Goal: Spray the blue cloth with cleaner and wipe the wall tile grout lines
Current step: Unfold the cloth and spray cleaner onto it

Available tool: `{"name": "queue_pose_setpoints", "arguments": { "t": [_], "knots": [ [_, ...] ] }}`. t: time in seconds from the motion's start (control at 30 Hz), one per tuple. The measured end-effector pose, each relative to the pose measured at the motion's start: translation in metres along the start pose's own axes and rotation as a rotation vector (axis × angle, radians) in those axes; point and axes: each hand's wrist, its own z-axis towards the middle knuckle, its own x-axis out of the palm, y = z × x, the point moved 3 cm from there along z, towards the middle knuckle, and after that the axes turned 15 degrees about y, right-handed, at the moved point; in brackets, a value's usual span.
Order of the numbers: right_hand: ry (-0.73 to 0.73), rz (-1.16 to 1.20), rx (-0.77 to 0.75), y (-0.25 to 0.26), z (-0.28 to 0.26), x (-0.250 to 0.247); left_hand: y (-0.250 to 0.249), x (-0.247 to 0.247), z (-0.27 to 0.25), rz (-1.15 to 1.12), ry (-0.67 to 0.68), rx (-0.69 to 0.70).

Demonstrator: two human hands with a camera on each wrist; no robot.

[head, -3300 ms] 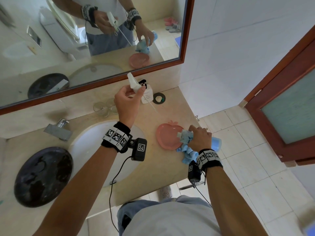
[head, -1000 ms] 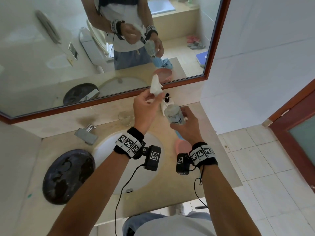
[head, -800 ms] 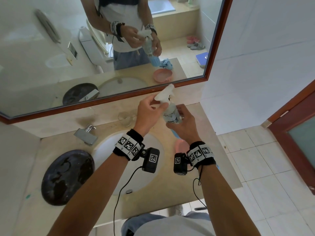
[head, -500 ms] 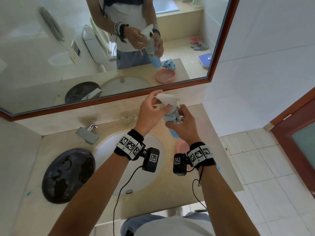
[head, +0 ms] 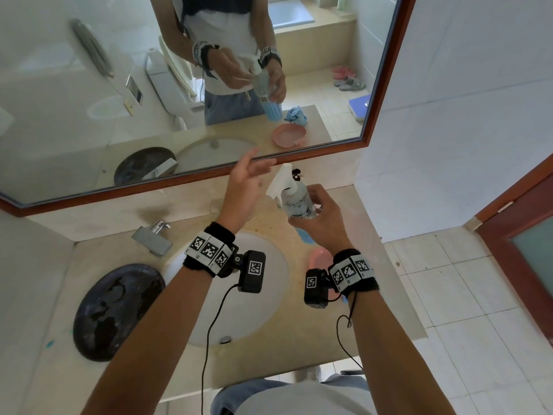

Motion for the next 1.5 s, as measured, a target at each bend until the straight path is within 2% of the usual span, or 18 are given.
{"name": "queue_pose_setpoints", "arguments": {
  "t": [0.03,0.1,0.23,0.4,0.43,0.53,0.57,0.63,0.83,0.9,0.93,1.0,1.03,1.1,1.27,1.33,1.43,1.5],
  "knots": [
    [0.007,-0.011,-0.005,0.000,0.000,0.000,-0.006,-0.002,-0.001,0.023,-0.070,0.011],
    [0.017,-0.044,-0.018,0.001,0.000,-0.001,-0.018,-0.002,-0.004,0.180,-0.047,0.012],
    [0.039,-0.081,-0.026,0.001,0.001,-0.002,-0.029,0.001,-0.004,0.608,0.151,0.047],
    [0.057,-0.118,-0.013,-0.004,-0.002,-0.003,-0.034,0.003,-0.004,0.684,0.463,0.097],
    [0.057,-0.118,-0.009,-0.004,-0.002,-0.004,-0.035,0.006,-0.005,0.733,0.447,0.102],
    [0.068,-0.134,-0.018,-0.002,-0.003,-0.007,-0.033,0.011,-0.002,1.059,0.194,0.089],
    [0.072,-0.142,-0.020,-0.001,-0.003,-0.007,-0.031,0.015,-0.001,1.150,0.163,0.092],
    [0.082,-0.162,-0.028,0.000,-0.003,-0.008,-0.026,0.020,0.001,1.246,0.187,0.124],
    [0.089,-0.193,-0.011,-0.005,-0.006,-0.005,-0.021,0.030,0.000,1.342,0.370,0.198],
    [0.064,-0.156,0.015,-0.008,-0.006,-0.006,-0.020,0.031,-0.003,1.274,0.299,0.217],
    [0.050,-0.140,0.025,-0.009,-0.006,-0.008,-0.021,0.029,-0.005,1.175,0.197,0.191],
    [0.023,-0.123,0.032,-0.008,-0.006,-0.012,-0.020,0.024,-0.008,0.960,-0.017,0.076],
    [0.016,-0.114,0.030,-0.007,-0.006,-0.013,-0.019,0.023,-0.009,0.903,-0.067,-0.005],
    [0.015,-0.098,0.024,-0.004,-0.006,-0.013,-0.016,0.025,-0.010,0.878,-0.077,-0.084],
    [0.025,-0.071,0.004,0.000,-0.006,-0.009,-0.013,0.026,-0.010,0.715,-0.137,-0.046],
    [0.025,-0.075,0.003,0.000,-0.007,-0.009,-0.015,0.025,-0.009,0.652,-0.068,-0.053],
    [0.032,-0.078,0.011,-0.001,-0.008,-0.009,-0.014,0.022,-0.007,0.466,0.128,-0.090],
    [0.038,-0.079,0.020,-0.003,-0.007,-0.008,-0.011,0.022,-0.006,0.430,0.123,-0.116]
  ]
}}
